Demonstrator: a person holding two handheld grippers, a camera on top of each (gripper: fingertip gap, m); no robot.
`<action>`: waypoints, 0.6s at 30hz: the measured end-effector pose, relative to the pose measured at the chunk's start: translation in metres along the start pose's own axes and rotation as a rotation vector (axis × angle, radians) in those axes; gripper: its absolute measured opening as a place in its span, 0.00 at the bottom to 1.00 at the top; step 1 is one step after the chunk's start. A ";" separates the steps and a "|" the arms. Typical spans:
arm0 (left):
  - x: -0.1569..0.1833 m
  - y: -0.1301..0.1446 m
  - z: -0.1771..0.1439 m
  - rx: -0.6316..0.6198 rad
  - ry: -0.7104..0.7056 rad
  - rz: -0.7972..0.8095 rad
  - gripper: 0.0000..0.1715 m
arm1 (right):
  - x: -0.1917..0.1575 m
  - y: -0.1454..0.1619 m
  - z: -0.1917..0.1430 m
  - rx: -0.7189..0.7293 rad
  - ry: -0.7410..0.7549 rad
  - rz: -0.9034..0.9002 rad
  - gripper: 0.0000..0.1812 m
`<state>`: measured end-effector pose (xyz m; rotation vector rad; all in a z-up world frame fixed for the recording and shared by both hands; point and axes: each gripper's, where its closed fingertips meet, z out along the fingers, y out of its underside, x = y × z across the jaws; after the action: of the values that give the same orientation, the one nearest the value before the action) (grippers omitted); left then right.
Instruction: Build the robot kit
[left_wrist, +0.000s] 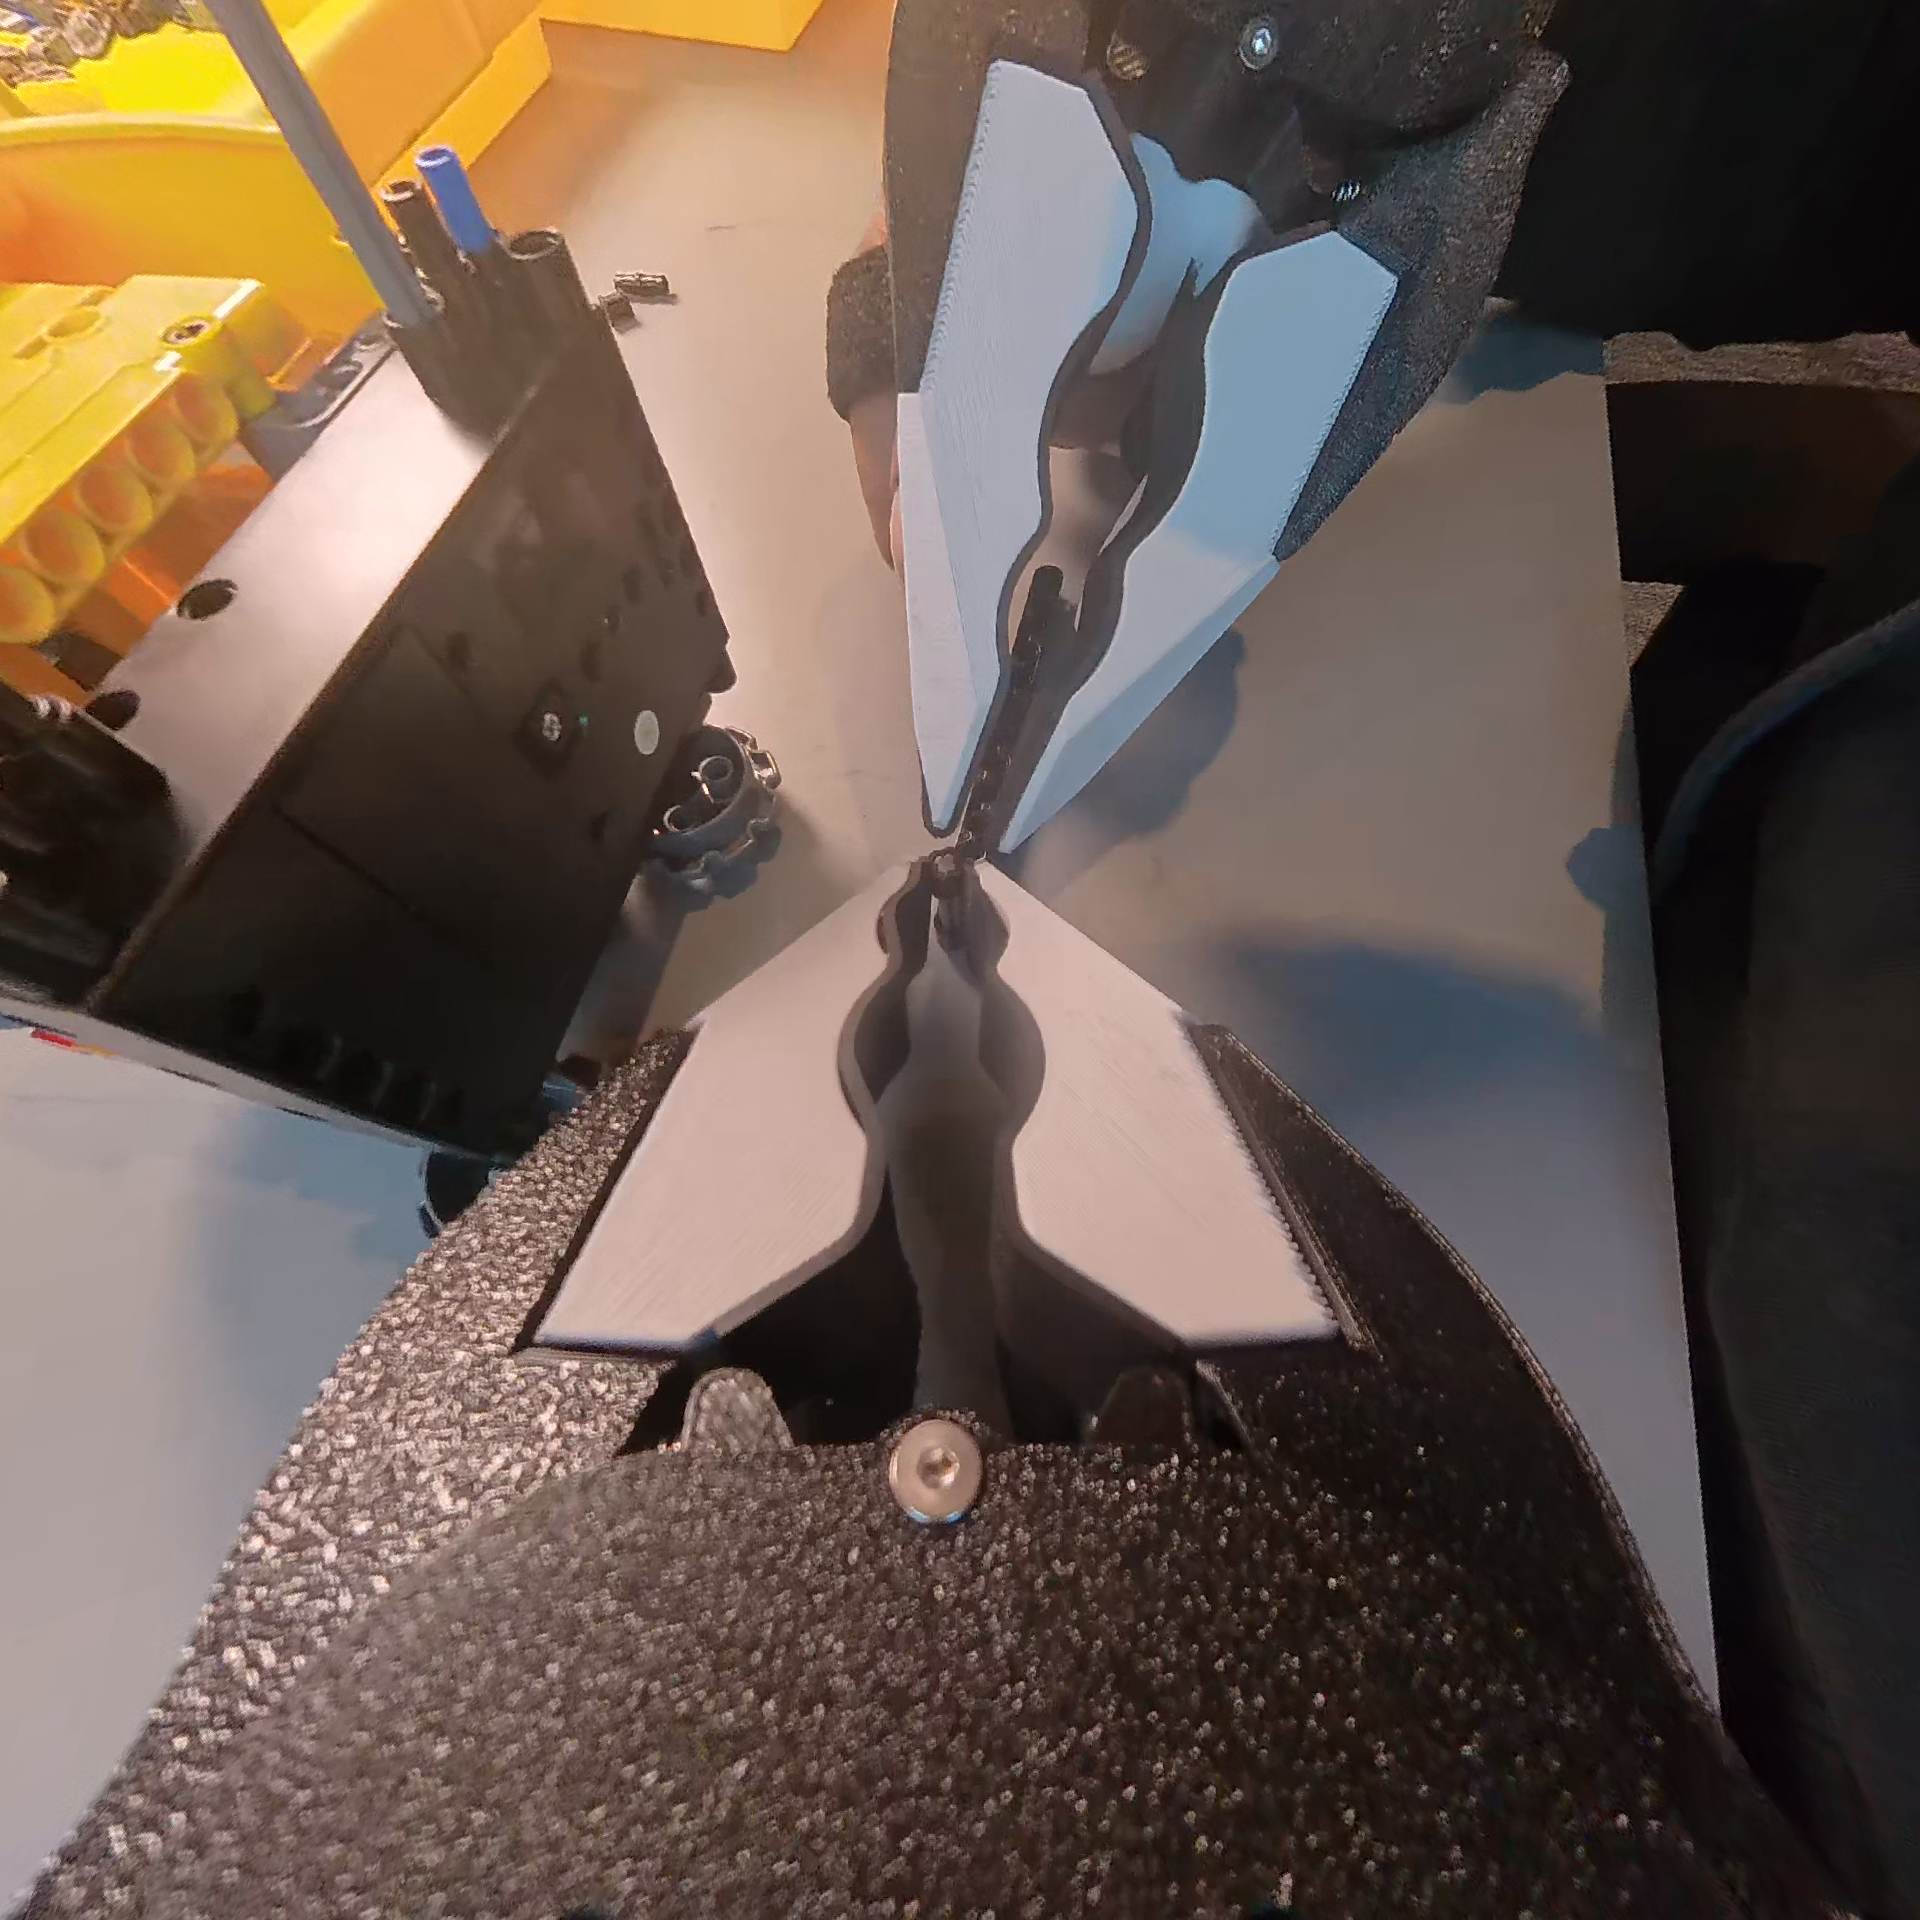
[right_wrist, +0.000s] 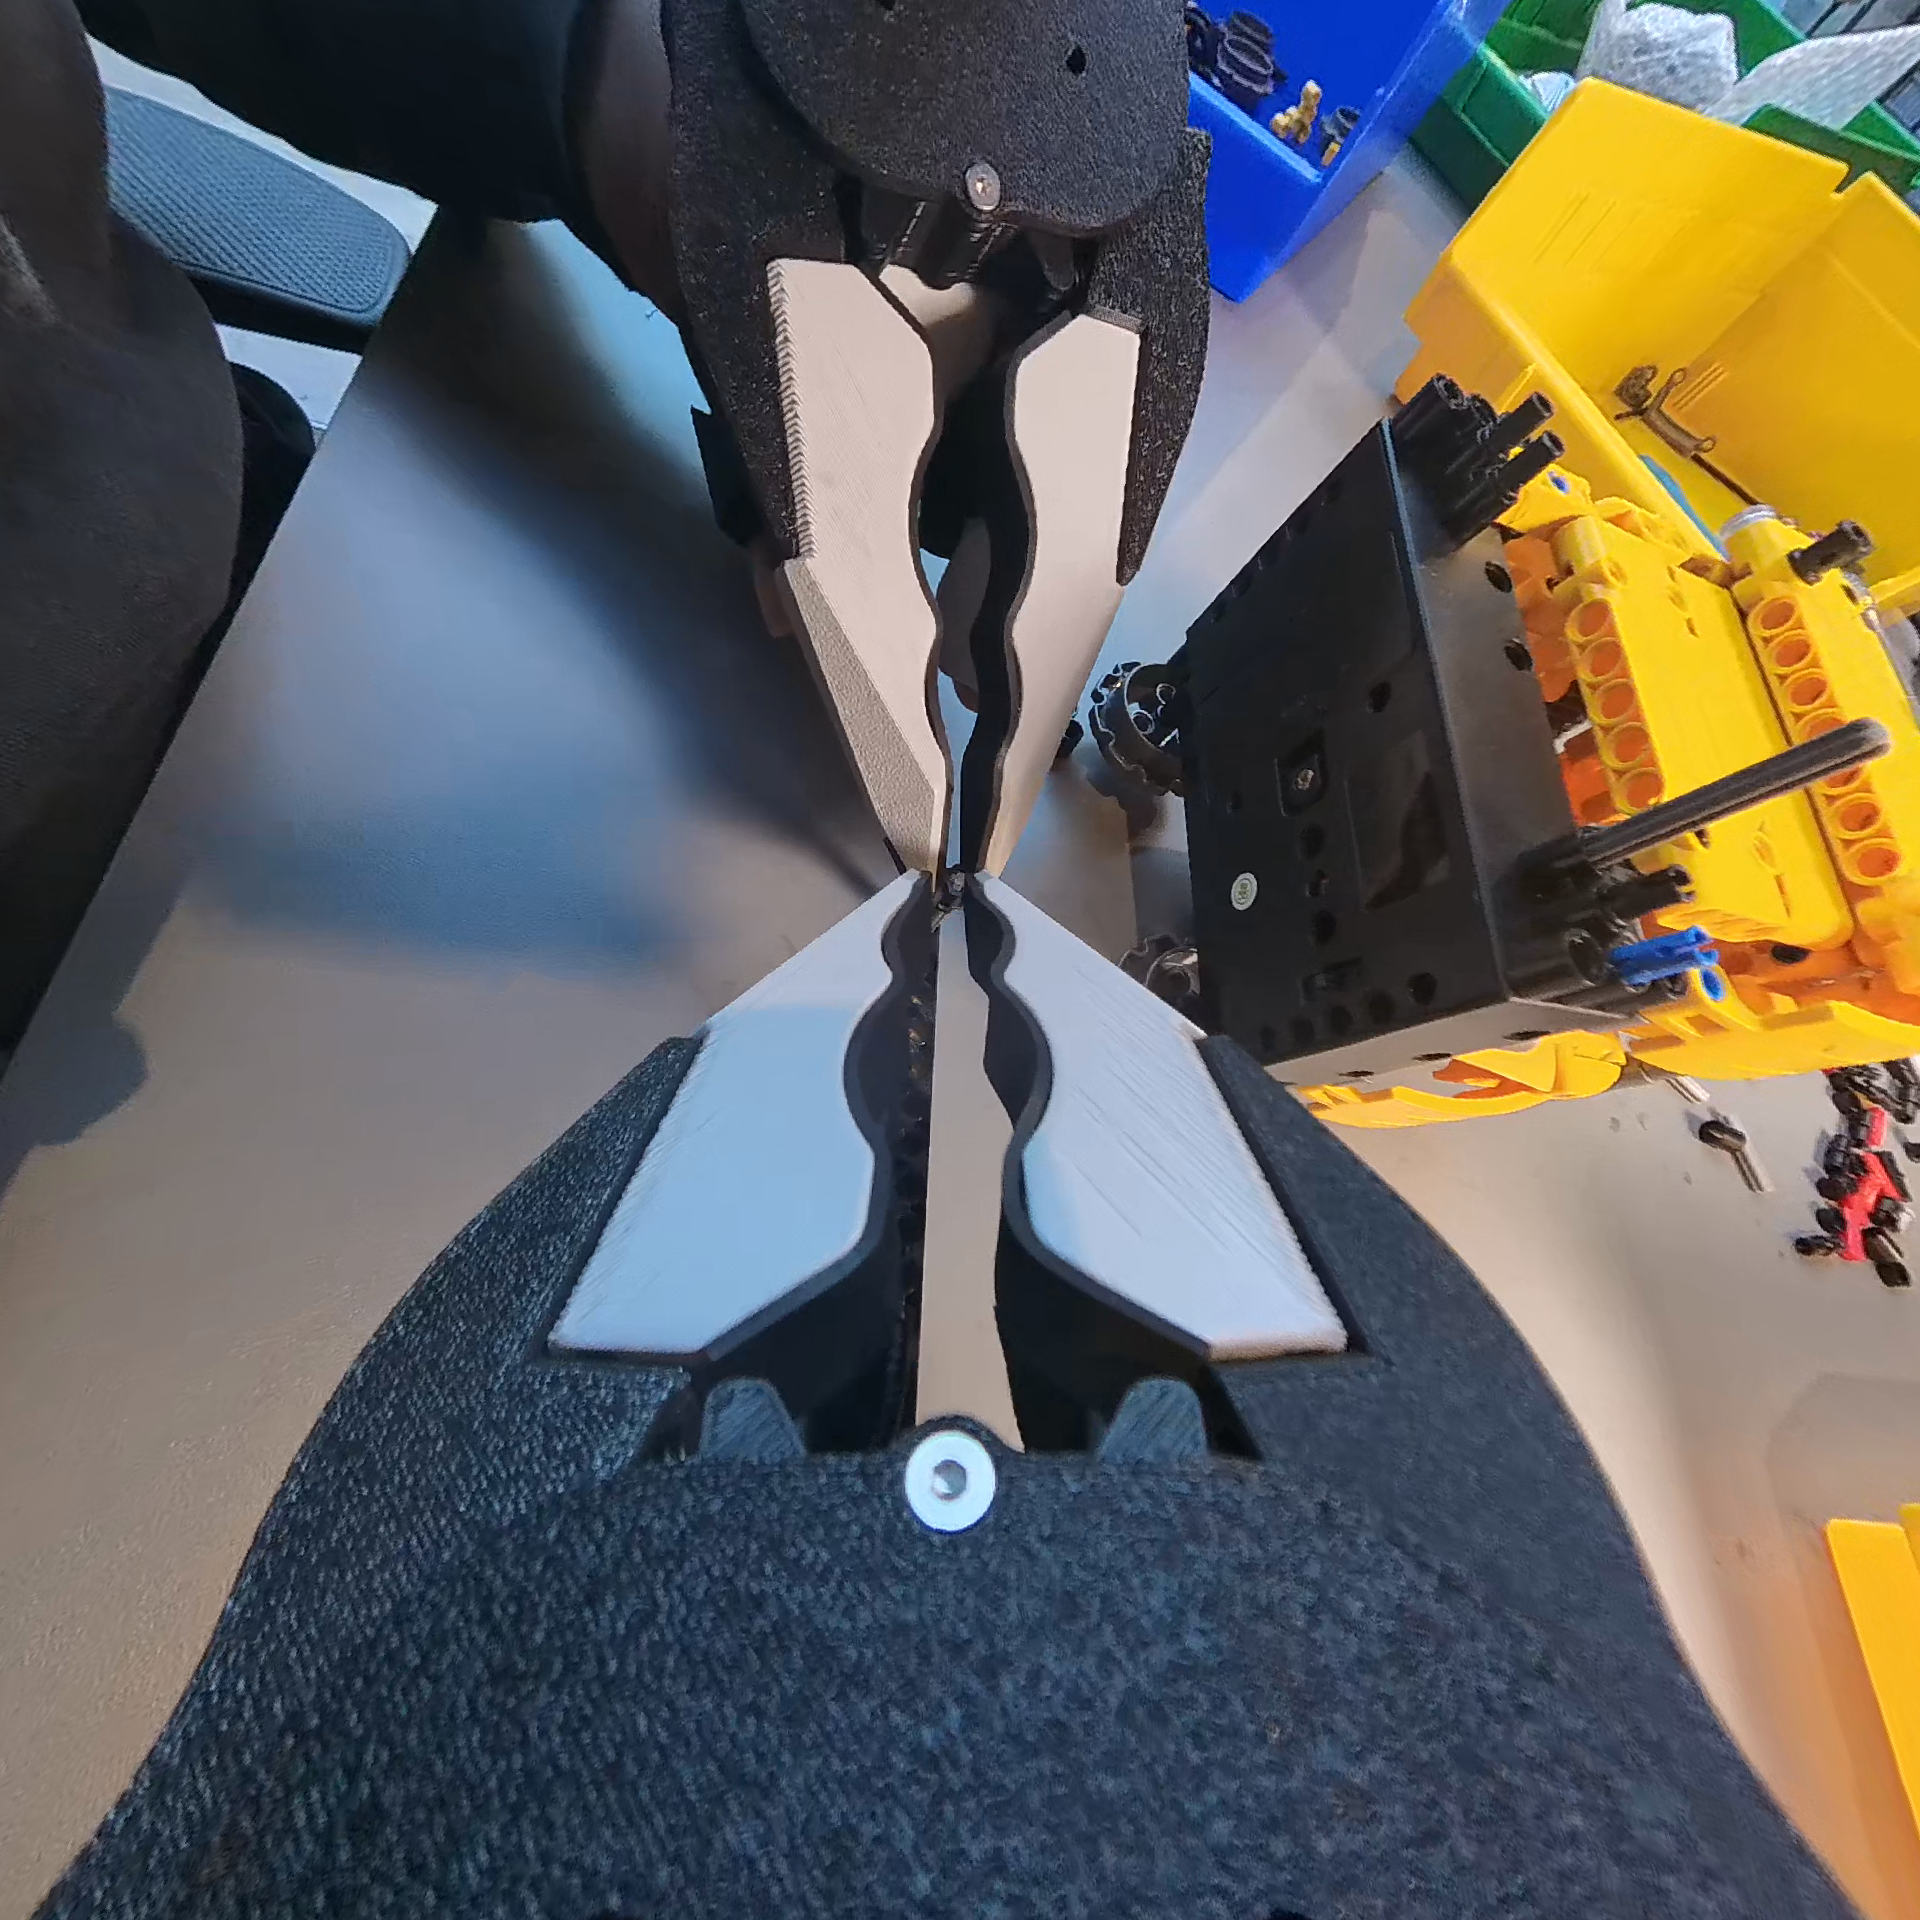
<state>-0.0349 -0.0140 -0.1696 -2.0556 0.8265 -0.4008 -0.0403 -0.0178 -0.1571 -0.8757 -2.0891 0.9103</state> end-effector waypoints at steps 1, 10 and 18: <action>0.000 0.000 0.000 -0.003 -0.007 0.000 0.02 | 0.001 0.000 0.000 -0.003 0.003 0.001 0.03; -0.001 0.008 0.005 -0.044 -0.060 -0.014 0.02 | 0.004 0.004 0.001 -0.041 -0.004 0.025 0.03; 0.009 0.018 0.003 -0.089 0.001 -0.027 0.15 | -0.003 0.015 -0.001 -0.101 -0.045 0.036 0.04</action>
<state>-0.0343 -0.0253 -0.1863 -2.1510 0.8318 -0.3860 -0.0333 -0.0123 -0.1691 -0.9557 -2.1802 0.8560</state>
